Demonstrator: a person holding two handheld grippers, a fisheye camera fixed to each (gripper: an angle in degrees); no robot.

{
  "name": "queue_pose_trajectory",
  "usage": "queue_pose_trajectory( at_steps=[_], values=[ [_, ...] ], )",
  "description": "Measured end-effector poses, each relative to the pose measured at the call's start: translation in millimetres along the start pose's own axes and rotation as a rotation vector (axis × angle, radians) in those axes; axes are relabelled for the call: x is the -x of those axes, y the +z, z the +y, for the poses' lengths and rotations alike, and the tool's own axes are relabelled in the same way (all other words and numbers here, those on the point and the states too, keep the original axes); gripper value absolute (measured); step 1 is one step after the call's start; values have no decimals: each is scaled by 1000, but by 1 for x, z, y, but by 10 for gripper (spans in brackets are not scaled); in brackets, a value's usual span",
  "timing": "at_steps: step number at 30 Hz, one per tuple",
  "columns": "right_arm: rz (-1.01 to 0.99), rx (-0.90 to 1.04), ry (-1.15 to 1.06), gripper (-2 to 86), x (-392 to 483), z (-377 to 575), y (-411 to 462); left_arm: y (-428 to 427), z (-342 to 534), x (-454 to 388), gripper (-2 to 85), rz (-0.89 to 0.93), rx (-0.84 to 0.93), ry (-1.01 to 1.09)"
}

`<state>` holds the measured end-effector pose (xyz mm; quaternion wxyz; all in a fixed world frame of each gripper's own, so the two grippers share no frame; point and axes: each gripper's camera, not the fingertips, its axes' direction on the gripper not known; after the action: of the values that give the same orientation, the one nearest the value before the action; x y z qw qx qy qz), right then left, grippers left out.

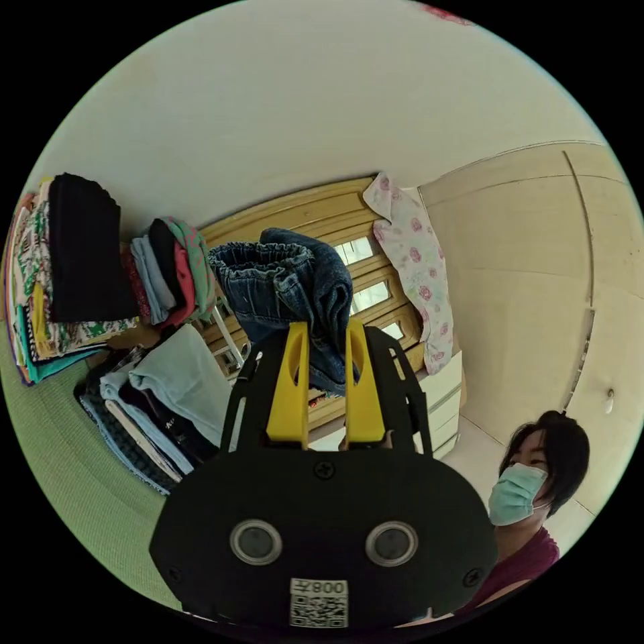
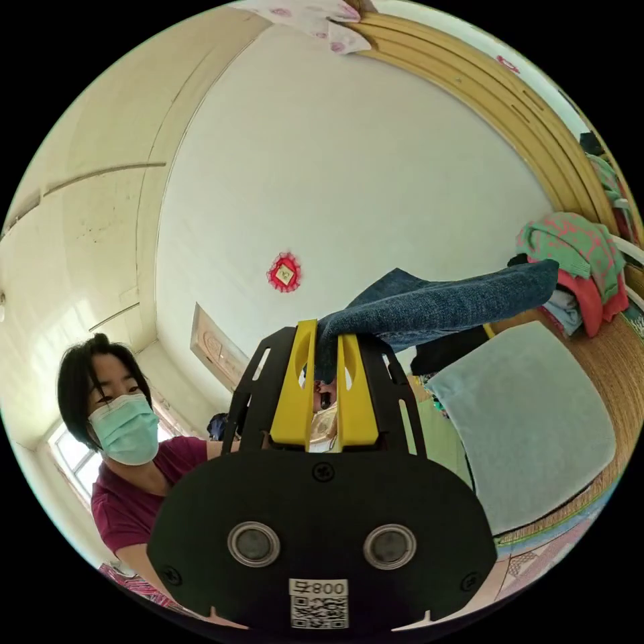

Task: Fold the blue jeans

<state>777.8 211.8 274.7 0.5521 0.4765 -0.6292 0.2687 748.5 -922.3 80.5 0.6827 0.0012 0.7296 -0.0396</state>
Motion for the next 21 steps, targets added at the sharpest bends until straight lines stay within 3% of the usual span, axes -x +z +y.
queue_pose_trajectory(
  at_steps=[3,7,11,15,21],
  values=[
    [48,-57,105,35,-59,18,-48,91,-12,72,84,-24,95,-64],
    [168,4,399,36,-165,88,-71,161,1,175,85,-245,242,-222],
    [9,-17,463,45,-198,119,-69,193,-7,194,85,-189,248,-173],
    [29,5,444,52,-192,100,-64,233,-24,195,85,-284,313,-106],
    [47,-80,491,63,-183,89,-74,262,-22,195,61,-310,188,-111]
  ],
)
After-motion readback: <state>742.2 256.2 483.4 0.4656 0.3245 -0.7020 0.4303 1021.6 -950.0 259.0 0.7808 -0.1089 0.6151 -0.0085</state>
